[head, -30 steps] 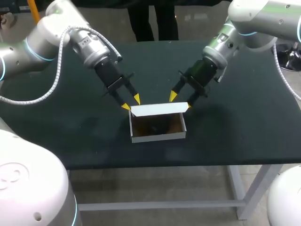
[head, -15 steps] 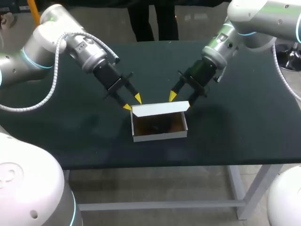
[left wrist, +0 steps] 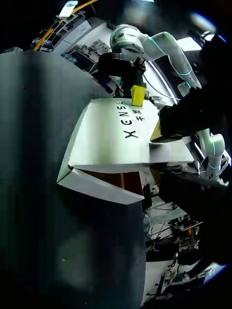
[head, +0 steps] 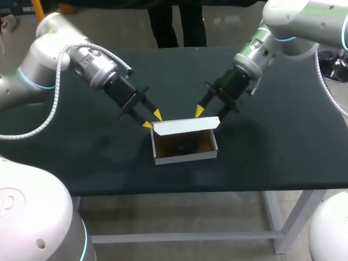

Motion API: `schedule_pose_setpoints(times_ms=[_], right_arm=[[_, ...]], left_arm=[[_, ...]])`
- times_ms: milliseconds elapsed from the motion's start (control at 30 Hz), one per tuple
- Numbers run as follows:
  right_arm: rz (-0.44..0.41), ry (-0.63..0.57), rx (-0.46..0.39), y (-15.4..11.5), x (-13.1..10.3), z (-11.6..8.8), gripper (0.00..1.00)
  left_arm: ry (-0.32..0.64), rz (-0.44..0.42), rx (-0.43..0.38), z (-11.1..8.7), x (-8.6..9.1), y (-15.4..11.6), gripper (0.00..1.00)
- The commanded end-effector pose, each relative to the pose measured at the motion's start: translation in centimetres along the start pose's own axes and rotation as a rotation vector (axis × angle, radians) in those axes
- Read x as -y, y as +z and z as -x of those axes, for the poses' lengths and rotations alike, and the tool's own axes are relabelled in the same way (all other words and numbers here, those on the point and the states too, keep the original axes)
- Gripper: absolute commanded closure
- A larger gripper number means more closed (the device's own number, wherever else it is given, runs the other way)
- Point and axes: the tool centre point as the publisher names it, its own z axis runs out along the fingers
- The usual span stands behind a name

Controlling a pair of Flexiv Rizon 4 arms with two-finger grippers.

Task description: Assemble the packaging by folding the flat box into shape, placing the metal phone stand inside, and closing the box properly

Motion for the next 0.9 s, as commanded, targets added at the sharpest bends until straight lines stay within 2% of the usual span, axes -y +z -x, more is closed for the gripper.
schedule_pose_setpoints(times_ms=[33,233,333,467,900], right_arm=[[-0.012,-0.001,0.001,0.33,-0.42,-0.5,0.46],[-0.013,0.0,0.001,0.35,-0.45,-0.45,0.45],[-0.012,0.001,0.001,0.36,-0.45,-0.4,0.44],[-0.011,0.003,0.0,0.34,-0.46,-0.34,0.44],[-0.01,-0.002,0.001,0.39,-0.31,-0.3,0.45]], left_arm=[[0.002,0.001,-0.018,-0.09,0.06,0.43,0.68],[0.007,0.005,-0.043,0.01,0.31,0.22,0.72],[0.01,0.009,-0.054,0.02,0.41,0.18,0.77],[0.017,0.021,-0.049,-0.08,0.52,0.32,0.76],[0.026,0.027,-0.058,0.02,0.48,0.31,0.83]])
